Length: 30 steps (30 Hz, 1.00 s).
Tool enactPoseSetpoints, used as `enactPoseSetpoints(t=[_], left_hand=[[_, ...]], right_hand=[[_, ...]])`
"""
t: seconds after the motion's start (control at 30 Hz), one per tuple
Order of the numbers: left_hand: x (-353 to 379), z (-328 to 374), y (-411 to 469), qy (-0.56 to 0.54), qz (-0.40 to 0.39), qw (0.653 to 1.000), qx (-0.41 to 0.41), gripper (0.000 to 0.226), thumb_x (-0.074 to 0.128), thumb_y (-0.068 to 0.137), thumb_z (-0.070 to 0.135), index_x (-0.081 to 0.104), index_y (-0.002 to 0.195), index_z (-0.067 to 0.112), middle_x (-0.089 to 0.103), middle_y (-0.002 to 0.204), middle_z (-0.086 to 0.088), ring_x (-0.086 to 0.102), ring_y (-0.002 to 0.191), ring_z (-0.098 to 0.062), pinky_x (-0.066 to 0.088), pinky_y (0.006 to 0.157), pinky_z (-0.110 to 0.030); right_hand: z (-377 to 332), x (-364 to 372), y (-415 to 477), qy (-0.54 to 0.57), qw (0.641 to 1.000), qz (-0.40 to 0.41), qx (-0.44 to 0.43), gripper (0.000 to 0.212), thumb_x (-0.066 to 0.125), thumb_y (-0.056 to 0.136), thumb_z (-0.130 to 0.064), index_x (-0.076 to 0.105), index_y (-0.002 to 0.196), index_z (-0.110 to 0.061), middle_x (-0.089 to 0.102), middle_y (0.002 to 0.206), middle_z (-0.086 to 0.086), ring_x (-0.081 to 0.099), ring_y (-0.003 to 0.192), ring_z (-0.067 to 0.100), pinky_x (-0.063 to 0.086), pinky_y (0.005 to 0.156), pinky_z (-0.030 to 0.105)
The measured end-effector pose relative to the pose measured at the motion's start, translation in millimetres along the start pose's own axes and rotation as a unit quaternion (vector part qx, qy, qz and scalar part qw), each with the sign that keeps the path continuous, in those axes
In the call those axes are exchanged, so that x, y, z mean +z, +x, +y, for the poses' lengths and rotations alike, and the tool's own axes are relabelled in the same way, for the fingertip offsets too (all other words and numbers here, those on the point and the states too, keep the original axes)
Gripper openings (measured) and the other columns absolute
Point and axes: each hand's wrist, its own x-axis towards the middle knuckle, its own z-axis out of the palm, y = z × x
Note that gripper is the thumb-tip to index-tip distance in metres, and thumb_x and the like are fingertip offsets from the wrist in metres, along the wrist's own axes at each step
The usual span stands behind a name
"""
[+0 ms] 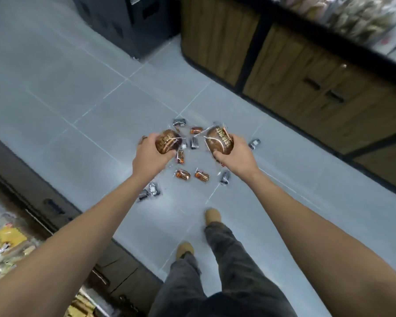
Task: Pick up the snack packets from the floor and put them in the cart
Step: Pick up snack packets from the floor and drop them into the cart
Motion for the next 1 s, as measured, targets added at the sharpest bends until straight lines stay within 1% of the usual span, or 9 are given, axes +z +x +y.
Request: enactPoseSetpoints(t=[0.17, 0.27, 0.37, 0.53, 0.6, 0.7, 0.83, 0.93, 1.0], left_hand=[[68.9, 71.5, -32.7, 0.027, -0.105, 0.988, 0.107, 0.062, 0.076, 0.074, 0.033, 0.049, 0.128, 0.019, 0.062, 0.119, -0.003, 0.057, 0.111, -0.023, 0.045, 0.093, -0.034], [113.9, 118.9, -63.6, 0.029, -0.164, 0.973, 0.157, 0.059, 0.077, 0.075, 0.028, 0.050, 0.125, 0.015, 0.062, 0.119, -0.005, 0.058, 0.110, -0.024, 0.044, 0.094, -0.032], [159.2, 161.7, -101.8, 0.057, -0.206, 0.954, 0.208, 0.062, 0.077, 0.074, 0.032, 0.048, 0.126, 0.016, 0.062, 0.121, -0.006, 0.056, 0.113, -0.026, 0.045, 0.095, -0.036], [237.9, 222.1, -174.4, 0.095, -0.275, 0.916, 0.276, 0.067, 0.074, 0.077, 0.034, 0.042, 0.133, 0.018, 0.057, 0.129, -0.004, 0.053, 0.118, -0.025, 0.042, 0.094, -0.032], [273.6, 242.4, -205.1, 0.103, -0.300, 0.900, 0.299, 0.067, 0.074, 0.075, 0.036, 0.043, 0.132, 0.019, 0.058, 0.128, -0.003, 0.053, 0.118, -0.025, 0.045, 0.096, -0.037], [328.0, 274.2, -256.4, 0.119, -0.322, 0.883, 0.319, 0.066, 0.074, 0.073, 0.041, 0.044, 0.130, 0.023, 0.059, 0.126, 0.000, 0.053, 0.117, -0.024, 0.046, 0.094, -0.039], [397.6, 313.8, -328.1, 0.127, -0.346, 0.866, 0.337, 0.067, 0.073, 0.071, 0.044, 0.045, 0.129, 0.024, 0.060, 0.125, 0.001, 0.055, 0.116, -0.024, 0.047, 0.093, -0.041], [442.4, 339.7, -375.2, 0.130, -0.354, 0.861, 0.341, 0.066, 0.072, 0.073, 0.043, 0.044, 0.129, 0.023, 0.060, 0.125, 0.000, 0.055, 0.116, -0.024, 0.047, 0.092, -0.039], [467.1, 354.2, -403.6, 0.135, -0.356, 0.859, 0.343, 0.065, 0.072, 0.074, 0.042, 0.044, 0.129, 0.023, 0.059, 0.126, -0.001, 0.054, 0.116, -0.025, 0.047, 0.092, -0.038]], right_hand=[[60.6, -69.2, -71.2, 0.065, 0.988, 0.097, 0.096, 0.056, 0.072, 0.064, -0.038, 0.051, 0.114, -0.024, 0.062, 0.102, -0.001, 0.065, 0.086, 0.024, 0.055, 0.078, 0.045], [100.5, -111.3, -116.1, 0.071, 0.974, 0.150, 0.151, 0.053, 0.073, 0.067, -0.037, 0.051, 0.114, -0.022, 0.064, 0.104, 0.001, 0.066, 0.083, 0.025, 0.055, 0.079, 0.042], [141.4, -151.2, -161.2, 0.071, 0.955, 0.208, 0.198, 0.053, 0.074, 0.073, -0.031, 0.052, 0.120, -0.018, 0.064, 0.101, -0.003, 0.064, 0.086, 0.020, 0.050, 0.076, 0.030], [213.6, -212.8, -231.7, 0.102, 0.921, 0.279, 0.253, 0.053, 0.076, 0.072, -0.027, 0.053, 0.119, -0.017, 0.062, 0.100, -0.002, 0.064, 0.091, 0.021, 0.054, 0.083, 0.044], [243.4, -237.8, -261.3, 0.109, 0.908, 0.300, 0.272, 0.050, 0.075, 0.073, -0.027, 0.053, 0.117, -0.017, 0.061, 0.098, -0.003, 0.064, 0.090, 0.021, 0.054, 0.083, 0.042], [290.3, -276.3, -303.8, 0.130, 0.891, 0.322, 0.294, 0.051, 0.075, 0.075, -0.025, 0.052, 0.120, -0.017, 0.060, 0.096, -0.005, 0.062, 0.087, 0.017, 0.053, 0.082, 0.035], [356.7, -327.4, -357.0, 0.152, 0.875, 0.341, 0.307, 0.056, 0.074, 0.073, -0.029, 0.050, 0.122, -0.019, 0.062, 0.099, -0.005, 0.064, 0.092, 0.019, 0.053, 0.086, 0.044], [399.9, -364.4, -393.9, 0.158, 0.864, 0.359, 0.315, 0.055, 0.074, 0.075, -0.027, 0.050, 0.123, -0.017, 0.061, 0.100, -0.005, 0.062, 0.093, 0.018, 0.053, 0.085, 0.039], [423.4, -387.0, -416.3, 0.151, 0.857, 0.374, 0.320, 0.055, 0.074, 0.076, -0.025, 0.051, 0.125, -0.015, 0.061, 0.102, -0.003, 0.059, 0.089, 0.015, 0.049, 0.076, 0.027]])
